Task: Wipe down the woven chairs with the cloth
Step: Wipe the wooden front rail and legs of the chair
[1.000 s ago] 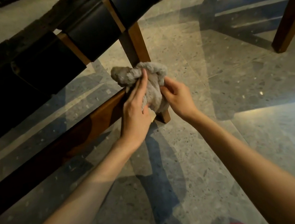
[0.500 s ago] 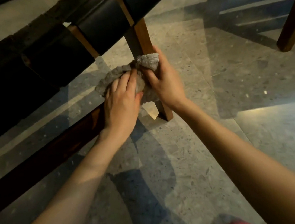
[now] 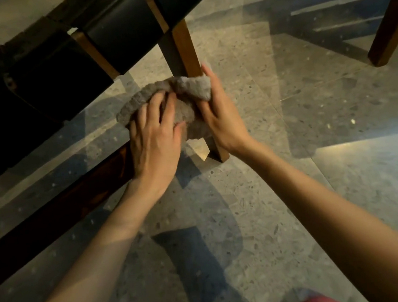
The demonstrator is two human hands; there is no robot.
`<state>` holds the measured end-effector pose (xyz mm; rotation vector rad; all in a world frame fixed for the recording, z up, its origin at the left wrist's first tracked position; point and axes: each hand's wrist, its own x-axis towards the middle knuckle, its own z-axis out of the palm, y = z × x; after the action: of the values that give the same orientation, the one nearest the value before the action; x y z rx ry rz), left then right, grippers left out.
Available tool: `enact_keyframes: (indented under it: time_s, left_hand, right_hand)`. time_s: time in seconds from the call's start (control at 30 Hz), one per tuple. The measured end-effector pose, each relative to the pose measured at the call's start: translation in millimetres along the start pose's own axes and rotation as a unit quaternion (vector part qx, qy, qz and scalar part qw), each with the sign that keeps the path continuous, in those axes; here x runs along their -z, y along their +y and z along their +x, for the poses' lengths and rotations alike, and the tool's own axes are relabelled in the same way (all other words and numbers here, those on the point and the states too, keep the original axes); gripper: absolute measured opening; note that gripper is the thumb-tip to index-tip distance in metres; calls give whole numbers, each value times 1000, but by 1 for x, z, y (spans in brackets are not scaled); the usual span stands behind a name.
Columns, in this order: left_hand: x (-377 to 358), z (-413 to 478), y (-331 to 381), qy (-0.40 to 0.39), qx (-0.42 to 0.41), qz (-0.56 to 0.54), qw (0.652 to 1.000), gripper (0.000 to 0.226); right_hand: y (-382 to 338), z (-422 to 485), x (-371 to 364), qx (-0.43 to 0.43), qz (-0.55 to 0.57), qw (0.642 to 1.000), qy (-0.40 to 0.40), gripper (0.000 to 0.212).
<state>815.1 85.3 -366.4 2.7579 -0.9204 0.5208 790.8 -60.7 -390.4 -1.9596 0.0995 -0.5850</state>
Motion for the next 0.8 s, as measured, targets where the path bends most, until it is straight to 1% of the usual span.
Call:
enact_keyframes:
  time_s: [0.1, 0.17, 0.23, 0.33, 0.37, 0.43, 0.47, 0.53, 0.6, 0.67, 0.73, 0.8]
  left_hand:
    - [0, 6, -2, -17, 21, -47, 999, 53]
    - [-1, 6, 0, -9, 14, -90, 996, 52]
    - [-2, 4, 1, 10, -2, -111, 994, 48]
    - [-4, -2, 1, 43, -29, -121, 991, 42]
    - [-6, -4, 2, 54, -45, -115, 991, 41]
    - [-11, -9, 4, 55, -92, -64, 992, 37]
    - [-14, -13, 6, 42, -113, -32, 992, 36]
    - [-21, -21, 11, -2, -135, -4, 991, 37]
    - [-28, -30, 16, -67, -132, 1, 989, 43]
    - [-34, -34, 23, -122, -116, 1, 986, 45]
    - [-37, -30, 34, -147, -80, -45, 985, 44]
    - [-36, -21, 49, -164, -46, -116, 978, 45]
  right_hand:
    - [-20, 28, -2, 48, -1, 998, 31, 60]
    - [-21, 34, -5, 59, 10, 997, 45, 60]
    - [-11, 24, -8, 41, 19, 998, 39, 58]
    - [12, -8, -11, -13, 30, 999, 15, 52]
    - [19, -18, -10, -26, 29, 999, 5, 50]
    - [32, -37, -3, -56, 17, 998, -25, 45]
    - [38, -45, 2, -78, 3, 996, -39, 42]
    - [48, -57, 12, -129, -37, 990, -53, 35]
    - [53, -66, 22, -177, -71, 981, -49, 25]
    - [52, -73, 31, -198, -80, 976, -28, 19]
    - [47, -75, 42, -194, -85, 977, -5, 14]
    - [40, -70, 55, -190, -100, 976, 22, 13]
